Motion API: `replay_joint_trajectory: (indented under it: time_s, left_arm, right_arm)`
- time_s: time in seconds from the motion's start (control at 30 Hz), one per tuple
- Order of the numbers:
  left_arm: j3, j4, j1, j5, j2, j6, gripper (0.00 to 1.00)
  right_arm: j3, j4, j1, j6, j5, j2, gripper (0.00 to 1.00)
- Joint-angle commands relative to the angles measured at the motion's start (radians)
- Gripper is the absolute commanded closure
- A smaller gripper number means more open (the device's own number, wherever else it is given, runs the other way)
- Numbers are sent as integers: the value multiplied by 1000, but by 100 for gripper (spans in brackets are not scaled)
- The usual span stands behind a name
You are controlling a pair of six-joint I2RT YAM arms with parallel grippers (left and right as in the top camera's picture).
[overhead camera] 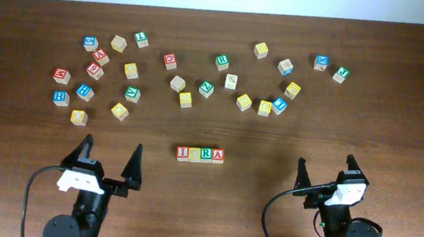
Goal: Spell out ICRA
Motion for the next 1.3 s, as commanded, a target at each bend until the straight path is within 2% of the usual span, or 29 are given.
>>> replay_joint_trajectory:
  time_s: [0.0,0.07,0.27,0.53,0.67,1.27]
  left_arm:
    - [-76,143,8,-23,-16,13,1]
    - [-102,200,8,-23,-16,13,1]
    - [-101,211,31,-103,-16,13,1]
    - [-101,-75,34,-177,-16,26,1]
    - [-101,-76,34,-179,-16,95,1]
    - [-101,-79,39,-180,-16,121,1]
  right_arm:
    - [-5,-6,-6,10,5,-8,2]
    - [-5,-6,-6,10,5,-8,2]
    - [-5,-7,-6,10,5,-8,2]
    - [-5,-6,-6,10,5,-8,2]
    - [-5,-6,-6,10,5,-8,2]
    - [-5,-6,-6,10,5,-8,2]
